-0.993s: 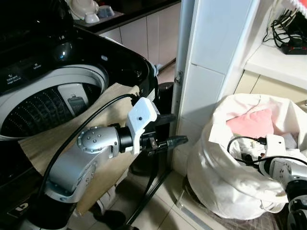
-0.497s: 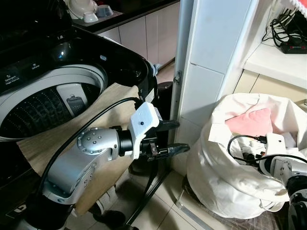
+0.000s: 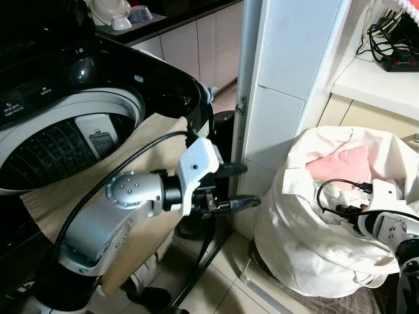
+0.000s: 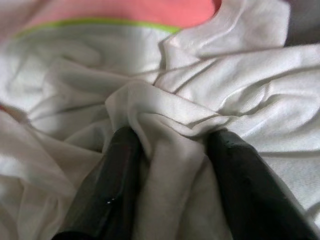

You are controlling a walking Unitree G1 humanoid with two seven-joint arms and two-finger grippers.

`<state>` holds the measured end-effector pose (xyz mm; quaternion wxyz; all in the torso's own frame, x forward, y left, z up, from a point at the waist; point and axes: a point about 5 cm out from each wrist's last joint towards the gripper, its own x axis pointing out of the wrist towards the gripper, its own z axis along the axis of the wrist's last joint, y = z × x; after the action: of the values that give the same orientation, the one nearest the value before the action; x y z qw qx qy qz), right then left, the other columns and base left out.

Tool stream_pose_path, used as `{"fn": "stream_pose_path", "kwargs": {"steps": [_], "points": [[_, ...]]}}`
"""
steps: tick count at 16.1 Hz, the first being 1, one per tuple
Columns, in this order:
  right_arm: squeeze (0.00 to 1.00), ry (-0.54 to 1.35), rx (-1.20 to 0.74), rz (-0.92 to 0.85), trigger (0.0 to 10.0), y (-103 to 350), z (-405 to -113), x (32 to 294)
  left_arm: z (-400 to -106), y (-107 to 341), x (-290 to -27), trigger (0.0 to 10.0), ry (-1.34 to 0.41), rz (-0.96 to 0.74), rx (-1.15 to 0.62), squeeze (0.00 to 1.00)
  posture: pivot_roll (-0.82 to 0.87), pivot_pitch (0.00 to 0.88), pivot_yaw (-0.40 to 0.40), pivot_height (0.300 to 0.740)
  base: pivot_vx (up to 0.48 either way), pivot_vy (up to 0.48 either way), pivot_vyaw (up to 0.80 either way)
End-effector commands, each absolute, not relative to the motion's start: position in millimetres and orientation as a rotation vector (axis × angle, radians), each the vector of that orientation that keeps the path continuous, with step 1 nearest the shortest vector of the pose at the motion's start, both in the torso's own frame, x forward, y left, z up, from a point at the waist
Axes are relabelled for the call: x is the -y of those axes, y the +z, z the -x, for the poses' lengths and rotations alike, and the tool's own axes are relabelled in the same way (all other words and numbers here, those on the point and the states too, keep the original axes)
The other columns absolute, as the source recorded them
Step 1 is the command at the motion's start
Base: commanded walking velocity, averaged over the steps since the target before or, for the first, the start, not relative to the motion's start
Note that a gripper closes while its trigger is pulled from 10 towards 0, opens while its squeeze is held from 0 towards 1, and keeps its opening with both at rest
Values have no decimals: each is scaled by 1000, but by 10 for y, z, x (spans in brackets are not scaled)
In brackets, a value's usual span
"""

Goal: Clothes washing

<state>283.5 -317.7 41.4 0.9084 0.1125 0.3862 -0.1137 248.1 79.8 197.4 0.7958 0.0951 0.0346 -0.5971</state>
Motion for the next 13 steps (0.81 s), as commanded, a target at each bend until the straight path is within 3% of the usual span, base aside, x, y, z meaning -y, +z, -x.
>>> {"fn": "stream_pose_path", "kwargs": {"steps": [1, 9, 13], "points": [[0, -234, -751, -258, 0, 488, -2882, 3207, -2489, 1983, -803, 10000, -1284, -213, -71, 0, -146, 5, 69, 740, 0, 0, 0], [0, -245, -672, -336, 0, 593, -2919, 3264, -2507, 2004, -773, 10000, -1280, -194, -59, 0, -156, 7, 73, 740, 0, 0, 0], [0, -92, -414, -465, 0, 1169, -3098, 3262, -2641, 2094, -811, 10000, -1142, -167, 12, 0, -155, 3, 59, 740, 0, 0, 0]]}}
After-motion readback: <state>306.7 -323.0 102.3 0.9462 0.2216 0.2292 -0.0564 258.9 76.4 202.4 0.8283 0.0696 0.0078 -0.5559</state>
